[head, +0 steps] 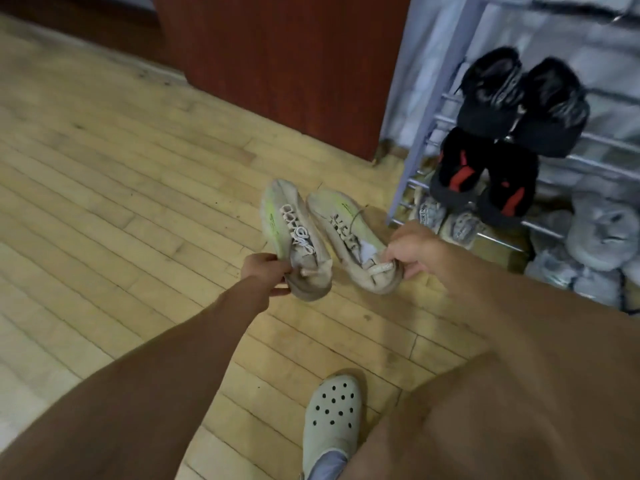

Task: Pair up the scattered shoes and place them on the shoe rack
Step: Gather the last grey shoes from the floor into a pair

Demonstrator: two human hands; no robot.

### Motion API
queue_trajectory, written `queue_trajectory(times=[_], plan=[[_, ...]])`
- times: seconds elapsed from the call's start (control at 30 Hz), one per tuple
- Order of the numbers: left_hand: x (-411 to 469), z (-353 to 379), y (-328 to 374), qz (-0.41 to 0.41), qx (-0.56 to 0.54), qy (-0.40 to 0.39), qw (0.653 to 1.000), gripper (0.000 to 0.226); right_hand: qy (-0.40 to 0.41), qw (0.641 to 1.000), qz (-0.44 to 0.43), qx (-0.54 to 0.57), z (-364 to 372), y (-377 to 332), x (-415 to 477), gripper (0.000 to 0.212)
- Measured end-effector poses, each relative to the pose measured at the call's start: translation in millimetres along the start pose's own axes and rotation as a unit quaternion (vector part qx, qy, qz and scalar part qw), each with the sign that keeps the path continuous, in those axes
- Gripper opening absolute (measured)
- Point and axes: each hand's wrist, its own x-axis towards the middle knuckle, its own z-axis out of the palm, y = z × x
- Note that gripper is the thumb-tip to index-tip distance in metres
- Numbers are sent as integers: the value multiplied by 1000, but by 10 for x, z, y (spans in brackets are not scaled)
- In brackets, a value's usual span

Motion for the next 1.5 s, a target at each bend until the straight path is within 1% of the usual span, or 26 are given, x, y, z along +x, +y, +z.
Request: queue_trajectory(times=[0.13,0.2,0.3,0.4,0.47,0.53,0.63,0.73,0.77,0.87,0.93,1.0,1.03,1.1,1.13,1.2,1.33,1.5], plan=[[-452,-113,590,95,-27,-34,994,8,50,994,-57,79,-495,-232,-616,30],[-722,-140,903,146,-31,-63,987,8,70,987,-82,118,-761,-291,-921,37],[-1168,-132,1362,230,-9,-113,967,11,104,971,-119,182,-1166,-280,-1319,46],[-1597,1,1795,295,24,-133,946,20,141,954,-145,223,-1542,-221,-1669,41],[-1876,196,2056,323,37,-149,934,24,164,943,-145,252,-1797,-146,-1892,36],[-2157,489,2284,334,48,-178,924,23,188,928,-142,287,-2074,-15,-2087,33],[-2523,991,2528,339,57,-209,916,16,231,910,-127,319,-2470,256,-2310,33],[-2781,1526,2711,342,78,-238,906,19,281,887,-104,350,-2848,601,-2488,12],[-2847,1701,2762,345,87,-246,902,21,299,880,-92,358,-2973,719,-2532,10],[-3013,2212,2895,354,112,-274,887,17,343,852,-65,389,-3347,1056,-2613,16],[-3092,2550,2960,349,122,-290,883,8,368,830,-53,416,-3580,1256,-2612,19],[-3127,2889,3023,345,131,-306,877,7,389,814,-47,430,-3801,1430,-2565,21],[-3133,3049,3056,345,136,-314,874,6,393,812,-44,430,-3903,1506,-2515,23],[-3111,3343,3130,343,151,-322,869,17,394,814,-40,426,-4083,1607,-2392,22],[-3100,3478,3163,346,161,-322,866,18,393,814,-41,427,-4169,1635,-2319,20],[-3067,3717,3215,349,177,-317,864,12,385,811,-50,438,-4312,1655,-2169,17],[-2941,4109,3294,338,174,-298,876,19,364,815,-66,446,-4523,1609,-1902,2],[-2714,4336,3263,344,188,-277,877,32,357,828,-48,430,-4584,1646,-1667,16]])
